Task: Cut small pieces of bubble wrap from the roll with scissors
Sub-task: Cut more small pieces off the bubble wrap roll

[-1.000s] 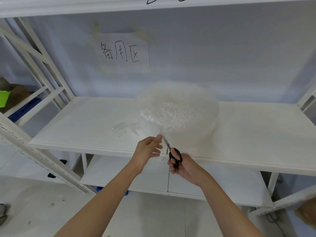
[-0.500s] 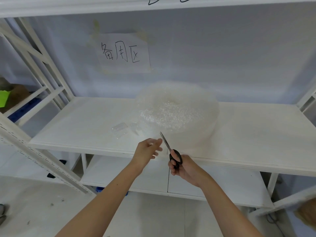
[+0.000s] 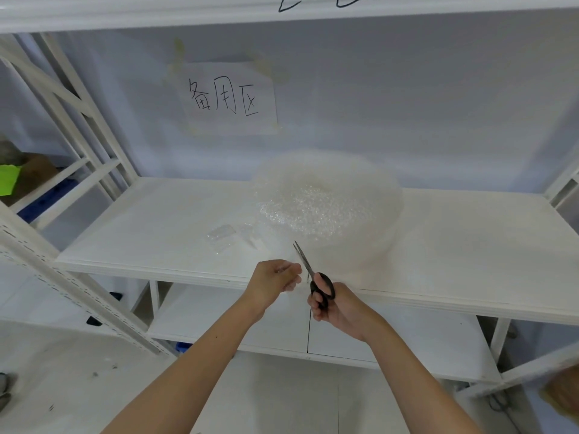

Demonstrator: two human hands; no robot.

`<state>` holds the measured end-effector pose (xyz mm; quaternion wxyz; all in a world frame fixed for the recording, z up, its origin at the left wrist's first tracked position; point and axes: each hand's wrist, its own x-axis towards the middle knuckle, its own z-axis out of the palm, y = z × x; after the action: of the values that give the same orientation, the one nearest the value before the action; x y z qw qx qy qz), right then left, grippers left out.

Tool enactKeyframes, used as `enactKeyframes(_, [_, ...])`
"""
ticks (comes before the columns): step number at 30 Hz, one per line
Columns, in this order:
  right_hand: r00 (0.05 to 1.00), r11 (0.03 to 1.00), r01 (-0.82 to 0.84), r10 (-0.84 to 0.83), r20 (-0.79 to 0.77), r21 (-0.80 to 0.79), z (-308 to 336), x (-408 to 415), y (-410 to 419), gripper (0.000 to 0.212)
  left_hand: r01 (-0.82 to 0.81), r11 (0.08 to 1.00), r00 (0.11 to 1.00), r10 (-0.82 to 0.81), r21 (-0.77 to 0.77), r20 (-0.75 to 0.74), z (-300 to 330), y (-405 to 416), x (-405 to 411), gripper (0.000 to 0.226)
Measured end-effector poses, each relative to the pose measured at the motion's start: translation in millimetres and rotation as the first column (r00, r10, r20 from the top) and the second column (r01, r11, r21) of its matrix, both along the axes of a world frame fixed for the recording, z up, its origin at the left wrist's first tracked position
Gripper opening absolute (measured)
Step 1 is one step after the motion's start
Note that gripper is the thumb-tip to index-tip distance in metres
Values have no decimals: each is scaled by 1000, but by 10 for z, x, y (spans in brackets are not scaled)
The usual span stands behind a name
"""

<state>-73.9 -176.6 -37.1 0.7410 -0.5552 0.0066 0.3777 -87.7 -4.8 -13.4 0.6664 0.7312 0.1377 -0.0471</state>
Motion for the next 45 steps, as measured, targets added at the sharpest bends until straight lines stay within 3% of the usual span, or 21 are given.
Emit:
enactKeyframes(16, [997, 999, -22, 25, 67, -46, 30, 37, -18, 46, 55, 997, 998, -57, -53, -33, 34, 40, -31, 20])
enactKeyframes(23, [1000, 1000, -25, 25, 3, -18, 77, 32, 28, 44, 75, 996, 996, -77, -52, -50, 48, 41, -9, 15])
enactKeyframes(28, [999, 999, 9, -7, 40, -42, 127, 57, 20, 44, 216, 972, 976, -213, 97, -44, 18, 33, -76, 20])
enactKeyframes(34, [987, 989, -11, 34, 155, -149, 176, 5, 36, 40, 155, 985, 987, -152, 79, -41, -26, 65, -107, 18])
enactKeyframes(41, [910, 881, 26, 175, 376, -472, 280, -136, 51, 25, 113, 993, 993, -112, 20, -47, 0, 149, -74, 19])
enactKeyframes(45, [870, 883, 152, 94, 485, -444, 433, -114, -106, 17, 116, 993, 992, -117, -19, -52, 42, 105, -50, 17])
